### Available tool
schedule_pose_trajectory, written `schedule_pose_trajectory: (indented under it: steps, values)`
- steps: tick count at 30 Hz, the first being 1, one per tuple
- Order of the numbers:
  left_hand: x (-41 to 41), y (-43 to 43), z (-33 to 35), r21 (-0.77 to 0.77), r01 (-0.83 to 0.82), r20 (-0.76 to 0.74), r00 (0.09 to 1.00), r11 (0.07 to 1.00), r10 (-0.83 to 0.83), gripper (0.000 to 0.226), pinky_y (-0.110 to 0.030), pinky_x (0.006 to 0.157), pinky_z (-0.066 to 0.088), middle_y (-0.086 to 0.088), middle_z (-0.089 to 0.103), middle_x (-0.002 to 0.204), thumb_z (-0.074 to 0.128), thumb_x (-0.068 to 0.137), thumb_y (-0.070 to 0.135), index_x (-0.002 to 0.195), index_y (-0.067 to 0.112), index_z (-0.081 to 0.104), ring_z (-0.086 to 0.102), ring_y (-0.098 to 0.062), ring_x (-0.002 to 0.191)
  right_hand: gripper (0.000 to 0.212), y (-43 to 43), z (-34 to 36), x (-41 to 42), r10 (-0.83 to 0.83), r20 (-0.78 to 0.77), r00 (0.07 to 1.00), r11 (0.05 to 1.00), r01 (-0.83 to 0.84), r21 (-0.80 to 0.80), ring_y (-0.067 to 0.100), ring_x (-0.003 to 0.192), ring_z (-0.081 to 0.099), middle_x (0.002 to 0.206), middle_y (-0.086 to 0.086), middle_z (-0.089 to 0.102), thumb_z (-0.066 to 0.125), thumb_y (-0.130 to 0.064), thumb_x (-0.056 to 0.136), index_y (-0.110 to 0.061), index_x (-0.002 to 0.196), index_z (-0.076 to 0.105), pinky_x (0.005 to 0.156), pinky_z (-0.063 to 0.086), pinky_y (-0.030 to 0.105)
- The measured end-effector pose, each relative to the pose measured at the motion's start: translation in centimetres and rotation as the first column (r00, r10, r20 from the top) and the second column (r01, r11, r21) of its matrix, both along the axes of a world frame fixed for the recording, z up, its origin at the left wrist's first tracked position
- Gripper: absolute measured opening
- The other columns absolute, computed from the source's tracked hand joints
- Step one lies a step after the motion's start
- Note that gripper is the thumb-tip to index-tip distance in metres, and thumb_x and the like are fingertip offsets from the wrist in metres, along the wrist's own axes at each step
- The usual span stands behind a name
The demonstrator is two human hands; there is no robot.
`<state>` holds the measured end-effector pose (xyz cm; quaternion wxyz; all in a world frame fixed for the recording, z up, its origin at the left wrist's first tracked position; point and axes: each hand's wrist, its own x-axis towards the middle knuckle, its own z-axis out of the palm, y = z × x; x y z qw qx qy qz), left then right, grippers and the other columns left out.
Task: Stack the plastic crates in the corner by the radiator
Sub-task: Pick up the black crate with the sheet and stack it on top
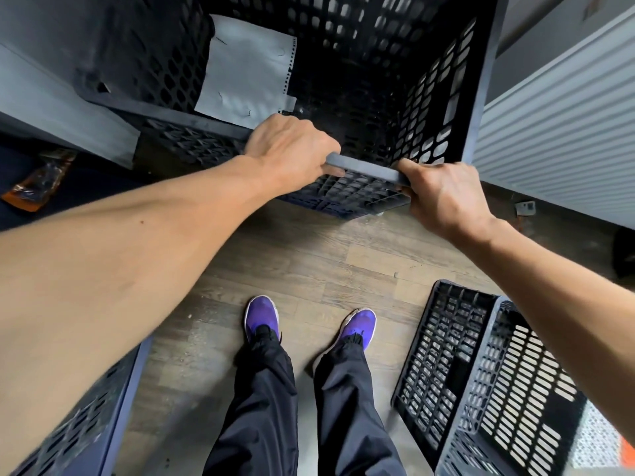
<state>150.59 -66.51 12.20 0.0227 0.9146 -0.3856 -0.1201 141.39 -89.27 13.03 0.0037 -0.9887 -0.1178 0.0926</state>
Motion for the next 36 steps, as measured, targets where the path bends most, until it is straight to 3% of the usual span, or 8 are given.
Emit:
schedule_pose_trajectory:
  steps: [15,18,20,23,27,32,36]
  values:
    - [-0.1,0.5,0.3,0.030,0.026,-0.057,0.998,0.999,-0.024,0.035,-0.033,0.063,0.035,0.004,0.054,0.066,0.049,0.093,0.056,0.095,0.026,0.066,0.050,-0.022,0.064,0.016,0.9,-1.1,-1.4,-0.074,0.033,0.997,0.997,0.075,-0.016,0.037,0.059,0.061,0.073,0.005,0.067,0.060,-0.007,0.079,-0.013,0.093,0.054,0.049,0.028,0.030]
    - [-0.3,0.8,0.9,-0.036,0.007,-0.108,0.994,0.999,-0.011,0.024,-0.037,0.070,0.042,0.002,0.060,0.090,0.055,0.094,0.045,0.109,0.028,0.062,0.057,-0.023,0.086,0.017,0.8,-1.0,-1.4,-0.070,0.017,0.997,0.998,0.070,-0.005,0.038,0.061,0.060,0.076,0.006,0.066,0.060,-0.006,0.080,-0.013,0.095,0.054,0.048,0.033,0.032]
    - [-0.3,1.6,1.1,-0.051,-0.011,-0.137,0.991,0.999,0.004,0.036,-0.041,0.078,0.047,0.001,0.057,0.108,0.060,0.092,0.038,0.127,0.031,0.053,0.054,-0.023,0.103,0.018,0.8,-0.7,-1.4,-0.071,-0.007,0.997,0.997,0.070,-0.020,0.037,0.063,0.061,0.078,0.006,0.065,0.059,-0.006,0.079,-0.013,0.095,0.053,0.048,0.037,0.033]
    - [0.0,3.6,1.1,-0.023,-0.051,-0.114,0.992,0.998,0.048,0.038,-0.041,0.082,0.045,-0.001,0.060,0.109,0.060,0.092,0.036,0.128,0.028,0.053,0.056,-0.026,0.104,0.012,1.6,-0.5,-0.8,-0.097,-0.018,0.995,0.995,0.097,0.010,0.036,0.076,0.062,0.087,0.006,0.064,0.057,-0.018,0.084,-0.014,0.095,0.054,0.051,0.039,0.033]
    - [0.9,6.4,1.4,0.001,-0.105,-0.115,0.988,0.994,0.105,0.032,-0.041,0.080,0.044,-0.001,0.061,0.111,0.060,0.093,0.034,0.124,0.026,0.057,0.056,-0.027,0.107,0.031,3.7,-0.1,0.5,-0.066,-0.050,0.997,0.993,0.070,0.098,0.033,0.101,0.056,0.111,0.007,0.058,0.061,-0.033,0.087,-0.018,0.114,0.056,0.061,0.043,0.036]
    - [2.9,13.1,2.2,0.099,-0.159,-0.080,0.983,0.982,0.167,0.030,-0.040,0.078,0.046,-0.001,0.062,0.108,0.063,0.090,0.026,0.120,0.029,0.060,0.055,-0.029,0.107,0.026,7.3,0.2,2.4,-0.025,-0.131,0.991,0.984,0.047,0.172,0.036,0.089,0.062,0.094,0.006,0.063,0.057,-0.038,0.091,-0.019,0.110,0.052,0.062,0.047,0.039]
    - [4.9,17.9,3.1,0.167,-0.194,-0.052,0.977,0.967,0.205,0.028,-0.046,0.080,0.049,-0.002,0.063,0.110,0.062,0.090,0.019,0.116,0.028,0.063,0.058,-0.034,0.105,0.029,9.3,-0.2,3.8,-0.047,-0.116,0.992,0.986,0.064,0.153,0.033,0.098,0.058,0.101,0.006,0.062,0.053,-0.044,0.093,-0.021,0.109,0.059,0.066,0.051,0.040]
